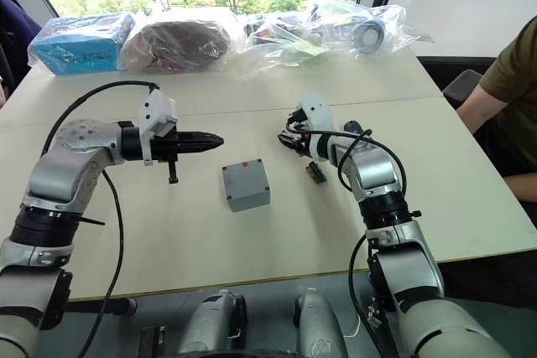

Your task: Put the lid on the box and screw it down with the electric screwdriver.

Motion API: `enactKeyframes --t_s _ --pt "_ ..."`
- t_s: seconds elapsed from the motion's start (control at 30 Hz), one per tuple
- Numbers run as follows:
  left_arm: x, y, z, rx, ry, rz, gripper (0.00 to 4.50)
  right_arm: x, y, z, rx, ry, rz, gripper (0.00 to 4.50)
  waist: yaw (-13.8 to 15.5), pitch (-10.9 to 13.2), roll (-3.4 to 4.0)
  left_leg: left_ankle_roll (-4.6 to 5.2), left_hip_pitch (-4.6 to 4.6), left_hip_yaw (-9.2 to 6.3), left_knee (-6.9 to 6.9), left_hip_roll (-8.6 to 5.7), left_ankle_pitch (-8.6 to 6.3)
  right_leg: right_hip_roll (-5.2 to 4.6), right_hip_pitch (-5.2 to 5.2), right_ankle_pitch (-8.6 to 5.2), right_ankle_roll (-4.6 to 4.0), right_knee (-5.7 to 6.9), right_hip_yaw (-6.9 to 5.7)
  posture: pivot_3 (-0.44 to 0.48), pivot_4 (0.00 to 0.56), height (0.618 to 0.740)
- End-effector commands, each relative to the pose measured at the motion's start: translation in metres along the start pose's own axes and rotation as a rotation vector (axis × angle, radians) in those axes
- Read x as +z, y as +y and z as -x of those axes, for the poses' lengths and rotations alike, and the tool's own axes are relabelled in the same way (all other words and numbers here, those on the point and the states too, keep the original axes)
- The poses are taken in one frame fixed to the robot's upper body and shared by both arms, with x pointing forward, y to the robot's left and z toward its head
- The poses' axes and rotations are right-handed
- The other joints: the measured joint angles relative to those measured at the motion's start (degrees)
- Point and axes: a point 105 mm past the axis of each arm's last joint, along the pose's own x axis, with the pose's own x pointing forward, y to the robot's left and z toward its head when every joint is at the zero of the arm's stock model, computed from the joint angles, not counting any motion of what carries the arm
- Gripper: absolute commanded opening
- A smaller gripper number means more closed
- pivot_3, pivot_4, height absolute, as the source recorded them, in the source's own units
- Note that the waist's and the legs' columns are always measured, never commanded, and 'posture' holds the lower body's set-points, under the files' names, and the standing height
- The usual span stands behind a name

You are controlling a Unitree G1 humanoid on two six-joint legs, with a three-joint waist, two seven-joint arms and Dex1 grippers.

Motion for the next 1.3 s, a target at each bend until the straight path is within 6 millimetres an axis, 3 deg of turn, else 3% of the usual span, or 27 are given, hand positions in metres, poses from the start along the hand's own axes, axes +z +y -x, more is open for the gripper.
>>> enactKeyframes --t_s 0.03,1.2,1.3 --pt "0.011 -0.002 0.0 -0.003 -0.026 -0.033 0.0 0.009 0.0 -0.002 0.012 -0.032 0.017 2.64 0.0 0.0 0.0 0.0 0.0 0.0 0.0 0.0 0.0 -0.01 0.0 0.0 0.0 0.0 0.0 0.0 0.15 0.74" --pt "0.012 -0.003 0.003 0.0 -0.019 -0.044 0.0 -0.009 -0.004 -0.009 0.011 0.008 0.012 2.64 -0.15 0.0 0.0 -0.01 0.01 0.0 0.0 0.0 0.01 0.01 0.0 0.0 0.0 0.01 0.0 0.0 0.15 0.74" --pt "0.012 -0.003 0.002 -0.002 -0.019 -0.044 0.0 -0.009 -0.005 -0.008 0.009 0.009 0.011 1.88 -0.17 0.0 0.0 -0.01 0.01 0.0 0.0 0.01 0.01 0.01 0.0 0.0 0.0 0.01 0.01 0.0 0.15 0.74"
